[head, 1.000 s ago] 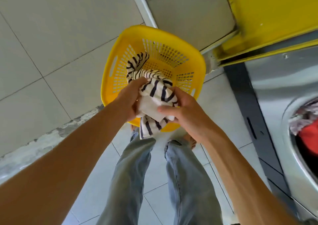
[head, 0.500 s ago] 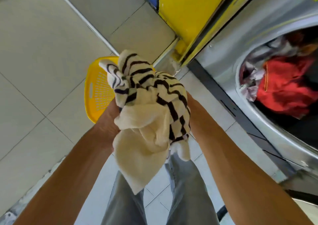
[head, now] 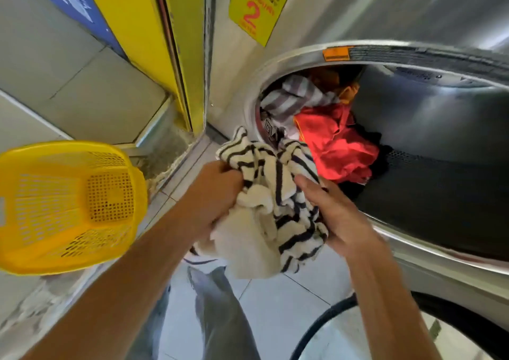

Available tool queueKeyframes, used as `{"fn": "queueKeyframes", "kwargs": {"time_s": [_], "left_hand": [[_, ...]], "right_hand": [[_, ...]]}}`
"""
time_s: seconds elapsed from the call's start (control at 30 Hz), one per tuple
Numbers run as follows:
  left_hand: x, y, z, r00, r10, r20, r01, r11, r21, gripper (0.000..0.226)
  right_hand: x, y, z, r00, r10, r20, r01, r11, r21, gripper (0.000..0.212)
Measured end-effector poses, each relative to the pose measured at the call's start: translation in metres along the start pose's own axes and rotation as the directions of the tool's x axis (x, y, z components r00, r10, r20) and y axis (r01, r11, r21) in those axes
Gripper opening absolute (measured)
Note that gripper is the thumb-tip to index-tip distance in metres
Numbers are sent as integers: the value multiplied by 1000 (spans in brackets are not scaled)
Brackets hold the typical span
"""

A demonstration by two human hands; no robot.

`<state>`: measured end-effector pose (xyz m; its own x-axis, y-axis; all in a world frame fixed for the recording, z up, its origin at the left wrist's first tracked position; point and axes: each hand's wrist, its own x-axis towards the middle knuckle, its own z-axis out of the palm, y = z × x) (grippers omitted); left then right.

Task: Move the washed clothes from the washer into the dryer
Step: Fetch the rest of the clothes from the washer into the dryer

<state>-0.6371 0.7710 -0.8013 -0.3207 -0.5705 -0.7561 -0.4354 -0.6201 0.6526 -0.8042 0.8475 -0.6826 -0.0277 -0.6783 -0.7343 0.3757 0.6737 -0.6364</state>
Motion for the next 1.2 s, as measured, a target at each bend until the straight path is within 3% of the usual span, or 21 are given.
{"fn": "queueKeyframes", "kwargs": {"time_s": [0.03, 0.07, 0.13, 0.23, 0.33, 0.4, 0.43, 0.47, 0.53, 0.57, 0.67, 0.87, 1.1, 1.2], "left_hand": [[-23, 48, 14, 996, 92, 8, -92, 995, 37, 34], [-38, 86, 31, 996, 90, 6, -90, 994, 67, 34], [-28, 122, 59, 968, 244, 50, -249, 942, 225, 31], [6, 155, 84, 945, 325, 29, -313, 876, 367, 31], [27, 187, 91, 842, 539, 1, -447, 699, 558, 31], [43, 197, 84, 823, 565, 55, -444, 580, 683, 34], [48, 197, 79, 835, 547, 63, -420, 558, 715, 35], [50, 195, 73, 843, 532, 79, -418, 556, 719, 37], [42, 181, 60, 834, 530, 154, -478, 556, 680, 51], [35, 168, 54, 840, 507, 192, -493, 566, 661, 58], [20, 113, 26, 904, 383, 188, -410, 656, 633, 60], [-7, -15, -76, 982, 166, -90, -76, 786, 614, 56], [-68, -93, -172, 936, 35, -351, 163, 840, 517, 53], [-86, -119, -209, 896, 9, -445, 216, 865, 453, 56]], "right_hand": [[2, -8, -16, 995, -47, -85, 42, 997, -59, 71], [1, -18, -28, 985, -75, -153, 59, 993, -106, 58], [13, -42, -56, 961, -147, -235, 92, 969, -227, 43], [51, -75, -92, 886, -219, -409, 66, 932, -356, 34], [88, -106, -101, 813, -267, -517, 21, 902, -432, 4], [113, -116, -98, 819, -313, -480, 16, 849, -528, 27], [126, -117, -98, 819, -357, -450, 43, 820, -571, 15], [138, -117, -99, 825, -354, -440, 22, 798, -602, 15], [160, -106, -101, 871, -289, -397, -42, 762, -647, 45], [167, -100, -98, 872, -312, -377, -32, 732, -681, 43], [183, -75, -88, 841, -409, -353, 45, 704, -708, 33], [166, 26, -8, 934, -206, -292, -29, 772, -635, 30], [147, 110, 134, 994, -101, -37, 44, 695, -718, 26], [147, 132, 189, 995, -73, 62, 95, 625, -775, 41]]}}
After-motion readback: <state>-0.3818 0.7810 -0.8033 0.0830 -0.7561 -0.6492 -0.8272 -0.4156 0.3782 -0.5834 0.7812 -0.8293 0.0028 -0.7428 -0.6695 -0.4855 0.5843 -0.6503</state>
